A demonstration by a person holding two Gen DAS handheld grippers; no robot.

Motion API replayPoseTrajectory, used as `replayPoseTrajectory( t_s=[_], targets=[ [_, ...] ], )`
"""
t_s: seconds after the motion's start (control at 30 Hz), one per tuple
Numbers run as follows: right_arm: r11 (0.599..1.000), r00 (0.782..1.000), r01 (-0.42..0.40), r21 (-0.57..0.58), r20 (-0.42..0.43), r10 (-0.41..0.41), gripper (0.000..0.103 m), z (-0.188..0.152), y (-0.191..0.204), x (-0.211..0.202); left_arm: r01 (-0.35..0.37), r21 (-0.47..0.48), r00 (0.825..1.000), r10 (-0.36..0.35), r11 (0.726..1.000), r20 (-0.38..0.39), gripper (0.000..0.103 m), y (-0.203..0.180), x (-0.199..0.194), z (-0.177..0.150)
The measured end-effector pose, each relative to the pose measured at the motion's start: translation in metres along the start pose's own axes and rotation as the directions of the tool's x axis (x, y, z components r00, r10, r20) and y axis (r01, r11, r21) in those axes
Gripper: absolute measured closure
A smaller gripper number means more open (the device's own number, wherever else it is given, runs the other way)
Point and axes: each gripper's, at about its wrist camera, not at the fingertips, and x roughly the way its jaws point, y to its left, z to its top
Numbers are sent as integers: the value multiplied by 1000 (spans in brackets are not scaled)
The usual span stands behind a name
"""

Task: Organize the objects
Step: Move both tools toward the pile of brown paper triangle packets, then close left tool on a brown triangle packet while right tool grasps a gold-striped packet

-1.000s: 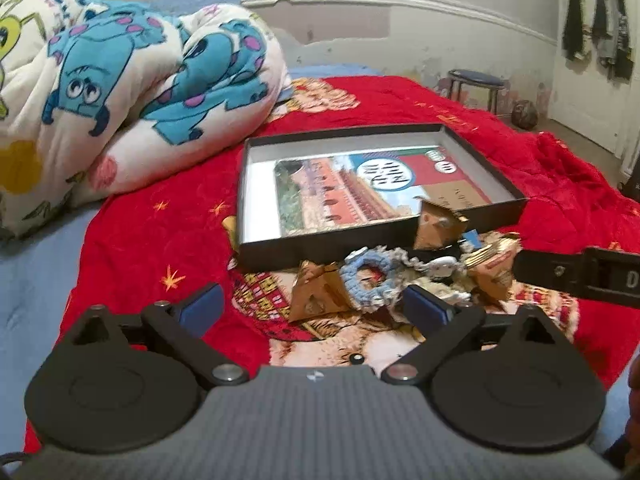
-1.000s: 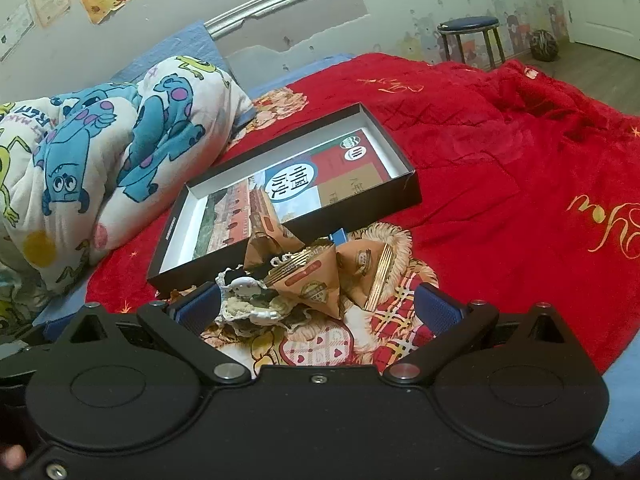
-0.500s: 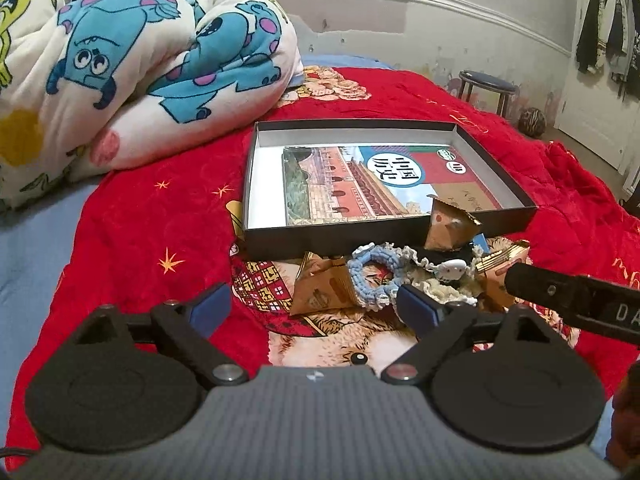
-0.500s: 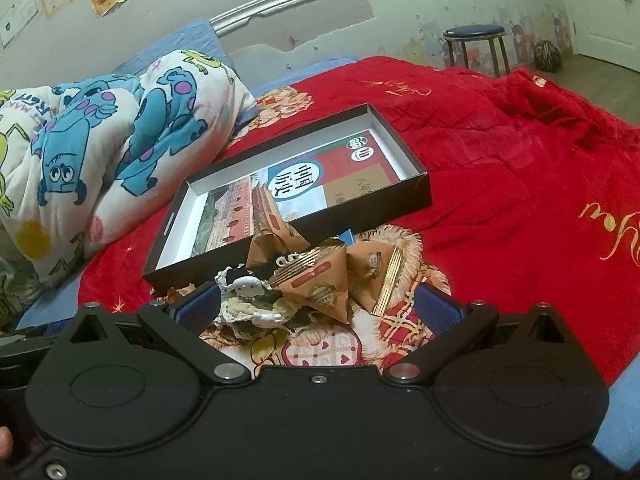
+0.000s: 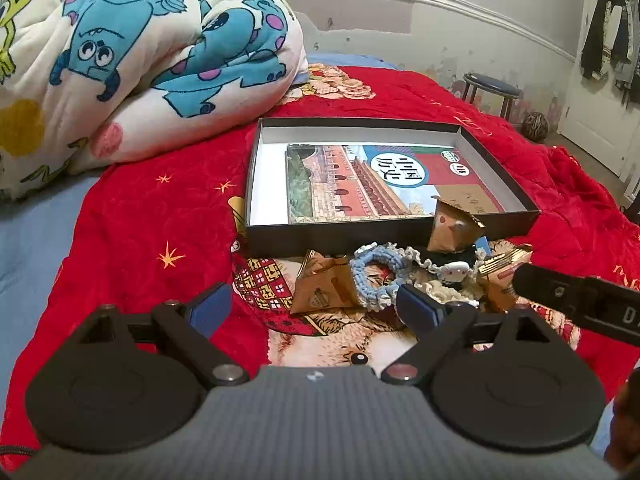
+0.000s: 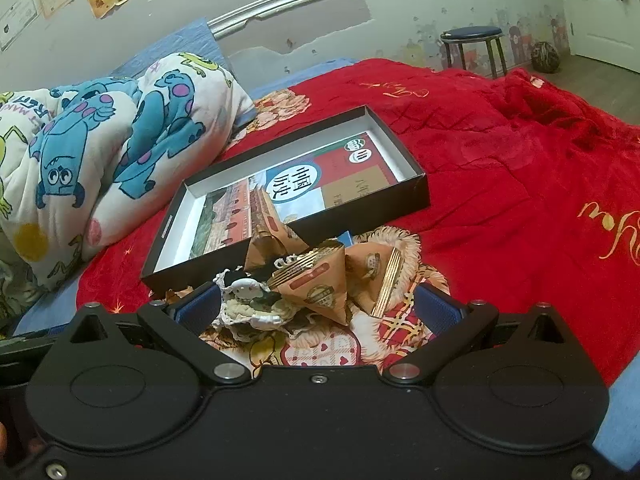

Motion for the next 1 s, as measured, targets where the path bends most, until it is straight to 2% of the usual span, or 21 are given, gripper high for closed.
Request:
replayPoseTrajectory(
  t_s=[0.3,0.47,0.6,0.67,0.7,0.87,1.0],
  targets=[
    [1000,1000,-6,3,0,6,4,-1,0,0,-8,-14,1000,8,1000,-24,12,1,8,-1],
    [1000,1000,-11,15,6,11,11,0,0,4,-25,-16,999,24,1000,-23,14,-1,16,2],
    [997,1000,-21,69,-2,21,17,2,-2,17,-40,-21,999,40,999,-18,16,-3,27,8],
    [996,999,-28,81,-14,29,24,2,-3,25,-48,-18,999,48,999,-12,19,-4,35,11],
    [996,1000,-26,81,-15,27,25,2,-3,28,-51,-17,999,51,999,-14,19,-5,39,13],
    [996,999,-31,89,-16,32,32,1,-2,38,-64,-45,996,61,997,-58,23,-1,57,14],
    [994,999,-17,106,-25,19,35,0,-3,46,-57,-53,996,52,997,-76,25,-1,62,13]
  ],
)
